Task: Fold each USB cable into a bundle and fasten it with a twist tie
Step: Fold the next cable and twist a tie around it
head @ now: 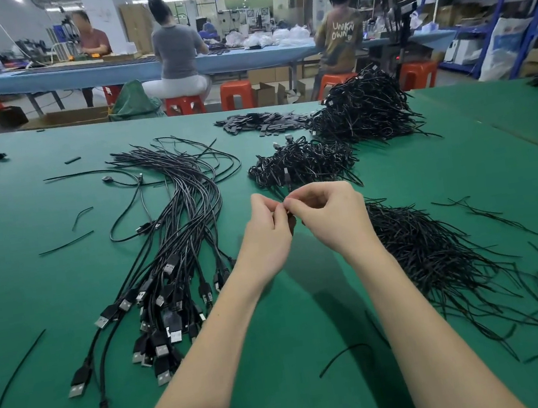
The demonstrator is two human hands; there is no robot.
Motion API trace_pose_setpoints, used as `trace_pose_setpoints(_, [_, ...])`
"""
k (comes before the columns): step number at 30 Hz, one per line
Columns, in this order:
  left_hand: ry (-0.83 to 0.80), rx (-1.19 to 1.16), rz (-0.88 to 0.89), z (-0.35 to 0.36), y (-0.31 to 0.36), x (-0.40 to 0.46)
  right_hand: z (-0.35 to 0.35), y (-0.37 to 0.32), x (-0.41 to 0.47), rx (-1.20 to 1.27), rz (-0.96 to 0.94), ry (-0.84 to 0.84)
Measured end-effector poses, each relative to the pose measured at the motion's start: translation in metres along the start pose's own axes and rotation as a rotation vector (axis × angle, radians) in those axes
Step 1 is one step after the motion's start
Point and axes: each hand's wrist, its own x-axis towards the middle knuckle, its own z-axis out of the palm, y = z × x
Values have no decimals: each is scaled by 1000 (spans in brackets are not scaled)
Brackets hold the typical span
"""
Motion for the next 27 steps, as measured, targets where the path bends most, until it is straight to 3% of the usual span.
trace_pose_setpoints(4, [30, 109, 37, -2, 0, -1, -7, -5, 0, -77, -46, -113])
trace_pose_setpoints(10, [4, 179, 39, -1, 7, -5, -3, -7, -4, -91, -5, -39])
trace_pose_setpoints(19, [26, 23, -41, 0, 0, -1, -5, -5, -4, -50, 64, -60])
trace_pose_setpoints(27, [84, -281, -123, 2, 2, -1, -14, 0, -4, 823, 441, -203])
